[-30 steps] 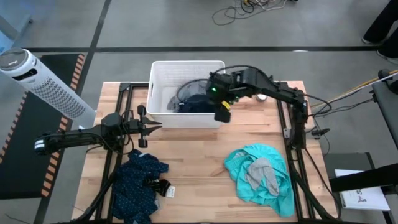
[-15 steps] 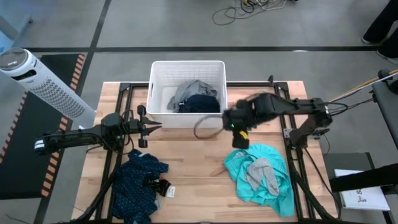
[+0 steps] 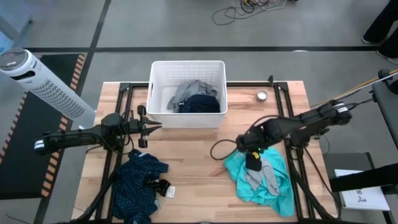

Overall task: Sort clothes
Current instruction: Put the gray sock into the white laundry bin

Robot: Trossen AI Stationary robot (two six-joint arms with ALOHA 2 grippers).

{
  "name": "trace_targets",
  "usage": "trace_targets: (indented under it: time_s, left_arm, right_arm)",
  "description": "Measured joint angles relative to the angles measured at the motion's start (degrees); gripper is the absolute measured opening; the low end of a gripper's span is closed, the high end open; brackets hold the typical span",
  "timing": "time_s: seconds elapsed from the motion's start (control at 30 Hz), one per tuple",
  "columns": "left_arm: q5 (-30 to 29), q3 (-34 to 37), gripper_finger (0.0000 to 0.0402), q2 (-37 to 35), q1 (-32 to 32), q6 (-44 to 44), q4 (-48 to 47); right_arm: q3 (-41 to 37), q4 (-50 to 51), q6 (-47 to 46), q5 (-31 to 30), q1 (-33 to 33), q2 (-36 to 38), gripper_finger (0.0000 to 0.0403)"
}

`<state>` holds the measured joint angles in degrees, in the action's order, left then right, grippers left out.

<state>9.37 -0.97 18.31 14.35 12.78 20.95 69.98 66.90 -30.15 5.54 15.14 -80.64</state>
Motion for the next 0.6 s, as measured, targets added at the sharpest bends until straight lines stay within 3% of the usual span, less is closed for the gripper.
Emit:
trace_targets:
  time_s: [0.3, 0.6]
  left_arm:
    - [0.0, 0.0, 0.0038, 0.1, 0.0, 0.0, 0.0]
    - [0.0, 0.0, 0.0038, 0.2, 0.0, 0.0, 0.0]
  right_arm:
    - [-14.4, -5.5, -6.6, 4.3, 1.3, 1.8, 0.0219]
    - [-21.3, -10.8, -7.5, 8.0, 1.4, 1.8, 0.022]
